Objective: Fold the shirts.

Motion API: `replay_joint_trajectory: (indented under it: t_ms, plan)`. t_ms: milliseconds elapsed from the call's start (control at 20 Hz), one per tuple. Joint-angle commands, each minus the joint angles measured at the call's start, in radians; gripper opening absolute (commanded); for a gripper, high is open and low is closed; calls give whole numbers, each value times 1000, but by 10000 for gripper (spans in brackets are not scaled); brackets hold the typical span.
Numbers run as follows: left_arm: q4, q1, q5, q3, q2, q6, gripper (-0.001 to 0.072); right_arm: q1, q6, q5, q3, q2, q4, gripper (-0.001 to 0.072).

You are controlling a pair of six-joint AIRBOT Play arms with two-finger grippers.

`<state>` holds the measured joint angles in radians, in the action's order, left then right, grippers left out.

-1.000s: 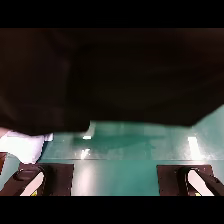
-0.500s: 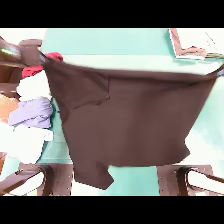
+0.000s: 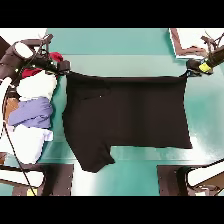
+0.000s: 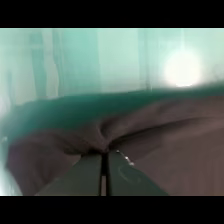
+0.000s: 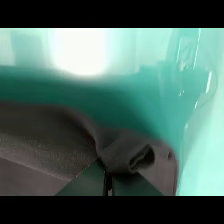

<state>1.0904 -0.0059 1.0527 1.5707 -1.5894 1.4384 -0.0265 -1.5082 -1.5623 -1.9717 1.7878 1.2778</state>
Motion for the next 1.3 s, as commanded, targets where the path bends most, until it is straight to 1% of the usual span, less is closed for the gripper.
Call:
replay_joint_trajectory:
  t_ms: [0,100,150,250,350,450,500,550,600,650,700,750,850,950,1100,1250]
  plan:
    - [18,0,126,82,-38,-8,26,5,46,7,-27,10,9,15]
    - [34,0,285,68,-37,-25,25,5,55,13,99,-59,21,15]
    - [37,0,328,49,-36,-39,25,5,55,23,171,-93,39,15]
    - [58,0,344,-14,-25,-43,25,4,55,61,322,-161,61,15]
    - [61,-2,323,-106,-2,-43,25,5,55,114,465,-217,58,17]
    - [61,-5,308,-195,11,-41,28,5,55,157,555,-247,54,18]
    - [61,-9,303,-231,11,-29,90,5,55,179,589,-258,39,46]
    - [57,-9,291,-259,11,-29,394,1,55,207,610,-266,3,323]
    - [53,-9,278,-278,11,-23,500,-10,55,225,613,-267,-39,476]
    - [55,-9,281,-280,15,-17,449,-26,55,224,600,-267,-90,476]
    - [66,-9,290,-281,34,-11,417,-40,56,198,583,-271,-130,475]
    - [88,-9,306,-282,71,-3,417,-55,72,154,573,-289,-157,474]
    - [137,-9,310,-342,199,8,417,-76,97,100,615,-371,-158,473]
    - [180,-9,326,-488,362,56,418,-96,97,101,711,-482,-159,473]
    - [167,-9,338,-772,611,103,418,-100,104,150,842,-621,-159,473]
    - [132,-9,322,-1015,772,151,419,-100,104,195,914,-692,-162,473]
